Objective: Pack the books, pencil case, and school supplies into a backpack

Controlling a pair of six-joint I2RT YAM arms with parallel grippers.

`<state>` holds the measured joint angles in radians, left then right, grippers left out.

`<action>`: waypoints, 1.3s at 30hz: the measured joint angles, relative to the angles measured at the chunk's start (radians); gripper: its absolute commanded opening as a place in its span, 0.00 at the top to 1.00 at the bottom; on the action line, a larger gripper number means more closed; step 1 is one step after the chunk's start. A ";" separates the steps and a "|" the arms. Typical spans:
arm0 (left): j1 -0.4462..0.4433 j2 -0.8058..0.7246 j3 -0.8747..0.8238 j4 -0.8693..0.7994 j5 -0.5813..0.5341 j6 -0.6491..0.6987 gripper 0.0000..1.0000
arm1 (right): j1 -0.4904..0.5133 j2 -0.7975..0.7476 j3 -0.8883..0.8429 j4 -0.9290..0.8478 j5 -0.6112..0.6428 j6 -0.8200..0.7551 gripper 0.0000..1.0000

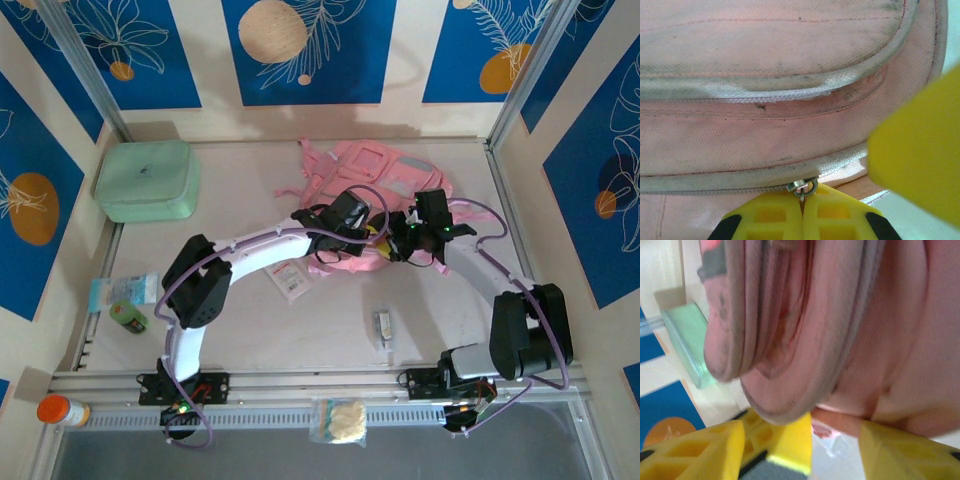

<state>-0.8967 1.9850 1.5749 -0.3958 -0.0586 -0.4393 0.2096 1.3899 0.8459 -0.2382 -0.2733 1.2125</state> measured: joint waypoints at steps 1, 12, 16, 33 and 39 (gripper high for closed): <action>0.000 0.000 -0.003 0.003 0.003 0.000 1.00 | 0.001 0.018 0.000 0.026 0.009 0.025 0.51; 0.034 -0.068 -0.105 0.030 -0.062 -0.007 1.00 | 0.105 0.236 0.209 -0.003 0.045 -0.037 1.00; 0.034 -0.166 -0.205 0.050 -0.080 -0.053 1.00 | 0.140 0.253 0.288 -0.096 0.018 -0.184 1.00; 0.037 -0.211 -0.311 0.133 -0.035 -0.174 1.00 | -0.174 0.378 0.513 -0.458 -0.217 -0.628 1.00; 0.102 -0.211 -0.355 0.158 0.034 -0.158 1.00 | -0.176 0.378 0.505 -0.424 -0.205 -0.592 0.62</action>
<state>-0.7948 1.7737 1.2201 -0.2375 -0.0242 -0.5972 0.0334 1.7683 1.3510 -0.6624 -0.4782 0.6209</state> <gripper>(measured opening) 0.048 0.261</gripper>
